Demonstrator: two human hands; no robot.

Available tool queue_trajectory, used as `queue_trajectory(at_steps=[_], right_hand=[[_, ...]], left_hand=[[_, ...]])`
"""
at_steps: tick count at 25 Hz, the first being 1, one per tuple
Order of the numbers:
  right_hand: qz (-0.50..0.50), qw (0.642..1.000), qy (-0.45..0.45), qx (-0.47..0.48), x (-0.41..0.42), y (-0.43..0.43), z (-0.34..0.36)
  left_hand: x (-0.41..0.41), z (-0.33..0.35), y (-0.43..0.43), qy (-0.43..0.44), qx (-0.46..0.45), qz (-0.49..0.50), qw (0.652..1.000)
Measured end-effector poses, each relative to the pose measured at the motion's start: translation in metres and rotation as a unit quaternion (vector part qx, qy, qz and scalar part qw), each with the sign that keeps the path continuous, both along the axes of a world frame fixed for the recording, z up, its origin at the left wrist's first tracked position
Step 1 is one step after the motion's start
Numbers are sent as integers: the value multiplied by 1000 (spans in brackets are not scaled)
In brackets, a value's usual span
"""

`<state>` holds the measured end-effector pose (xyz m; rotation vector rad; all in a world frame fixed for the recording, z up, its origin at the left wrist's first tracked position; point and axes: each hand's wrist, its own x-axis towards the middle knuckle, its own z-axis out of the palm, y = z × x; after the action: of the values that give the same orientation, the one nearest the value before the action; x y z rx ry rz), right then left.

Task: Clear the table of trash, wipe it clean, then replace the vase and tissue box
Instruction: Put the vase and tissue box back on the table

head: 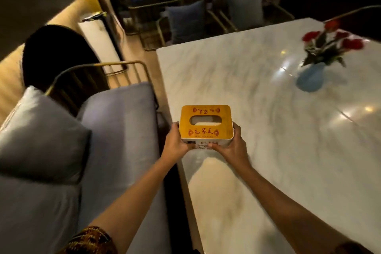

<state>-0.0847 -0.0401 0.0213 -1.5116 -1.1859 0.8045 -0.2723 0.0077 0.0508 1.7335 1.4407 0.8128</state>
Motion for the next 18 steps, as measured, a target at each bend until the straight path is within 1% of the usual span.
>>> queue_trajectory(at_steps=[3, 6, 9, 11, 12, 15, 18], right_hand=[[-75, 997, 0, -10, 29, 7, -2], [-125, 992, -5, -27, 66, 7, -1], [-141, 988, -20, -51, 101, 7, 1], [-160, 984, -45, -60, 120, 13, -1], [-167, 983, -43, -61, 129, 19, -3], [-183, 979, -57, -71, 150, 50, -11], [-196, 977, -39, -74, 157, 91, -17]], left_hand=[[40, -8, 43, 26, -10, -81, 996], [87, -9, 63, 46, -17, -149, 988], [126, -11, 72, 44, -16, -166, 985], [148, -15, 83, 56, -18, -178, 982], [157, -17, 92, 62, -20, -182, 981], [183, -26, 132, 88, -17, -202, 975], [203, -31, 186, 99, -7, -237, 966]])
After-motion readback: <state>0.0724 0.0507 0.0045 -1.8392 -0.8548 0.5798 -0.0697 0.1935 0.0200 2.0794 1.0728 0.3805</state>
